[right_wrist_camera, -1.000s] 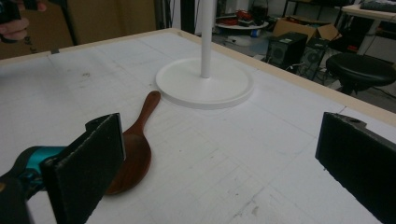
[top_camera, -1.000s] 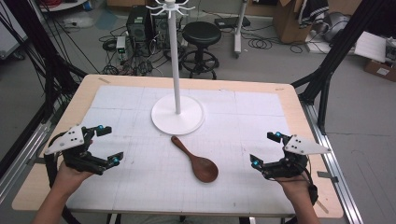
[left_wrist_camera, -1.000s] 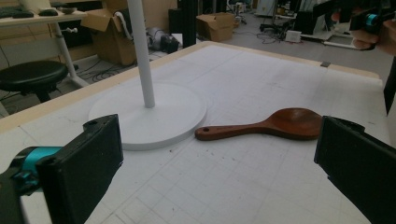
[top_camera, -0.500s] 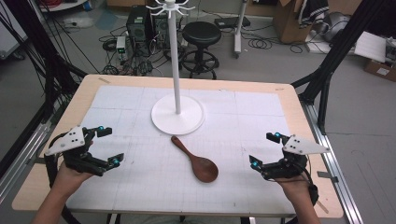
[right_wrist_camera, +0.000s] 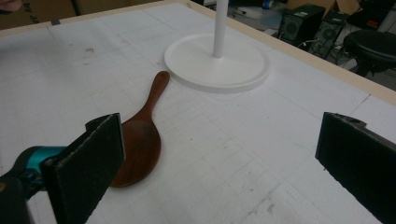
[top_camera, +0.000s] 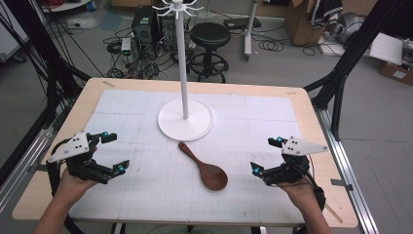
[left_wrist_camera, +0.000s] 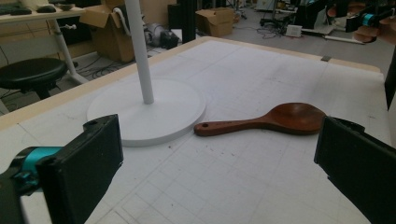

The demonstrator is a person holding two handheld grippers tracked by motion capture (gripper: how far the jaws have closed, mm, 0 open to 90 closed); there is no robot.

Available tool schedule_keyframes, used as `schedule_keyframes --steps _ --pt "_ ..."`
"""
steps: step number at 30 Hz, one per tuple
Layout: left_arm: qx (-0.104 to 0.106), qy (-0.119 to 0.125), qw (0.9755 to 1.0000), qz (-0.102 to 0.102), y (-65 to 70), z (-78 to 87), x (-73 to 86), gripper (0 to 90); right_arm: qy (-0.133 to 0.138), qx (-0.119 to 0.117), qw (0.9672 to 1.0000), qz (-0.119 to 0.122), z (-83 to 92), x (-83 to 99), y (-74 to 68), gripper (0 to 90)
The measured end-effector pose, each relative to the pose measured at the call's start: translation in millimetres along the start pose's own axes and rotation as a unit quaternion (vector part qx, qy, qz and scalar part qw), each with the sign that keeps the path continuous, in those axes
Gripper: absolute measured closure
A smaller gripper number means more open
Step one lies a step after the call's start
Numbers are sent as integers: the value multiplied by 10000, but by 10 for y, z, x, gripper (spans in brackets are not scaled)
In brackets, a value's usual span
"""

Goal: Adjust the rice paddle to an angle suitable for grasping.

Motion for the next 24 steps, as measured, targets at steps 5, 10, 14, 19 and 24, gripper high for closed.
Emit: schedule_keyframes --steps 5,10,14,19,24 --pt "2 -6 10000 3 -3 2 1 18 -54 -26 10000 22 -52 -28 -20 4" --pt "0 10 10000 24 -4 -2 -1 18 -220 -135 9996 135 -143 -51 -90 4" --pt "3 -2 10000 40 -2 -7 2 18 -359 -148 9989 256 -213 -67 -152 4" --pt "1 -16 10000 38 -3 -9 5 18 -507 -232 9979 319 -288 -78 -222 4" --pt "4 -20 10000 37 -9 -7 5 18 -634 -302 9968 389 -367 -91 -285 4"
Point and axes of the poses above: each handheld gripper's, and its own axes: z roughly backward along the jaws, x roughly out of its underside, y roughly to its right, the point moved 6 cm from there along -z, roughly forward along the jaws, and after that the axes turned 14 degrees about x, right-handed, at the moved point
